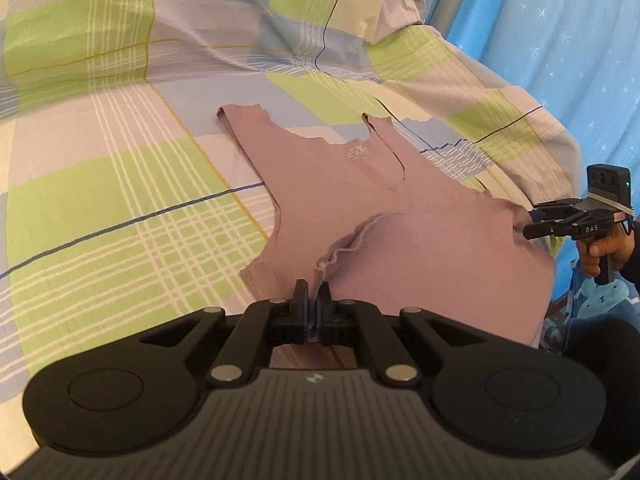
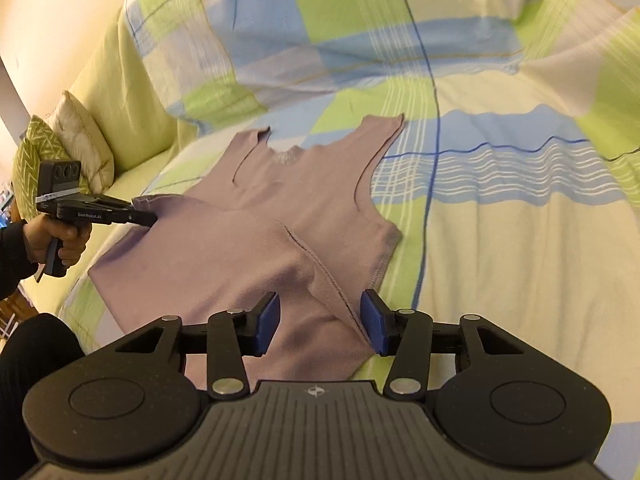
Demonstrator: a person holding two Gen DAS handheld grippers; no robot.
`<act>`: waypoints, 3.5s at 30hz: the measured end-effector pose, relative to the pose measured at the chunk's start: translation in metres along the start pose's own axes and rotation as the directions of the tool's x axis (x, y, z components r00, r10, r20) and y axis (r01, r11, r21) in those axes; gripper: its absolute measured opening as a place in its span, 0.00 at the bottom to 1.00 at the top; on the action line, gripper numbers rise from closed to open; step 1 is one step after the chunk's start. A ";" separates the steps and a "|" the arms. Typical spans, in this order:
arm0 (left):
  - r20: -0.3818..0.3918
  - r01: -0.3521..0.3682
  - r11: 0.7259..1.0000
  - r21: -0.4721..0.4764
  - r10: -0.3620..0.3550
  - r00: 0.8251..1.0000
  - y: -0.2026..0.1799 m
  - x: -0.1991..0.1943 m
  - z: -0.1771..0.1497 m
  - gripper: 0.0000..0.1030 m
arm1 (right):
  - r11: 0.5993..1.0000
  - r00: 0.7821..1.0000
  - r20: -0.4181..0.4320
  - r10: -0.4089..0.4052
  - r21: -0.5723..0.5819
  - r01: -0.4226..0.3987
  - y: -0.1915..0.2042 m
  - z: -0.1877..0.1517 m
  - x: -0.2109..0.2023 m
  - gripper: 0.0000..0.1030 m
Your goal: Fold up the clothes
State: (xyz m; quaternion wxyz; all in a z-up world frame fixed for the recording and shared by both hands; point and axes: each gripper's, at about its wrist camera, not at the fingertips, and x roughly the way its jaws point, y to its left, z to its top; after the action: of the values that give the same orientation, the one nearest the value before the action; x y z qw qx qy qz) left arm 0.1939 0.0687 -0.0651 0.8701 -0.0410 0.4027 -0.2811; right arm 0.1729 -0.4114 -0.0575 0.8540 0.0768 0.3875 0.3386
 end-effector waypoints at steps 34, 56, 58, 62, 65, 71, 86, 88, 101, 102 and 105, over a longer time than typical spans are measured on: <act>0.187 0.012 1.000 0.014 -0.014 0.982 -0.009 -0.045 0.016 0.00 | 0.989 0.952 0.282 -0.123 0.112 0.095 -0.003 0.026 -0.041 0.06; 0.102 -0.101 0.988 -0.115 0.113 0.988 0.098 0.063 0.098 0.03 | 0.931 0.927 0.095 -0.364 0.058 0.360 -0.078 0.132 0.122 0.08; 0.122 -0.121 0.980 -0.155 0.141 0.982 0.101 0.058 0.094 0.05 | 0.912 0.904 0.124 -0.409 0.095 0.400 -0.078 0.126 0.112 0.10; 0.128 -0.174 0.972 -0.158 0.195 0.972 0.092 0.030 0.079 0.07 | 0.905 0.892 0.158 -0.424 0.111 0.411 -0.058 0.112 0.077 0.21; 0.126 -0.187 0.973 -0.137 0.204 0.971 0.075 0.004 0.062 0.07 | 0.920 0.907 0.157 -0.391 0.057 0.387 -0.025 0.093 0.049 0.23; 0.127 -0.271 0.947 0.171 0.251 0.959 -0.012 -0.039 0.018 0.07 | 0.938 0.948 0.104 -0.302 -0.144 0.314 0.055 0.042 0.020 0.25; 0.017 -0.145 0.922 0.358 0.149 0.989 -0.080 0.007 -0.010 0.18 | 0.970 0.980 -0.038 -0.195 -0.153 0.188 0.134 0.019 0.120 0.24; 0.007 -0.141 0.928 0.345 0.148 0.989 -0.072 -0.002 -0.014 0.18 | 0.971 0.979 -0.049 -0.199 -0.147 0.190 0.128 0.015 0.112 0.23; 0.122 -0.281 0.532 0.799 0.313 0.942 -0.126 -0.031 -0.059 0.32 | 0.898 0.903 -0.064 -0.424 -0.160 0.411 0.106 -0.020 0.028 0.35; 0.129 -0.276 0.465 0.841 0.323 0.937 -0.132 -0.024 -0.065 0.32 | 0.882 0.900 -0.058 -0.432 -0.237 0.408 0.116 -0.021 0.031 0.36; 0.162 -0.274 0.273 0.922 0.370 0.915 -0.141 0.000 -0.081 0.31 | 0.745 0.871 -0.024 -0.490 -0.530 0.405 0.144 -0.032 0.054 0.37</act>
State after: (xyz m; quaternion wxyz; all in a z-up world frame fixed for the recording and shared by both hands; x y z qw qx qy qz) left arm 0.0706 -0.0367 -0.0777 0.7562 0.5549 0.2065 -0.2785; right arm 0.1009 -0.2716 -0.0554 0.8650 -0.2743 0.3591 0.2183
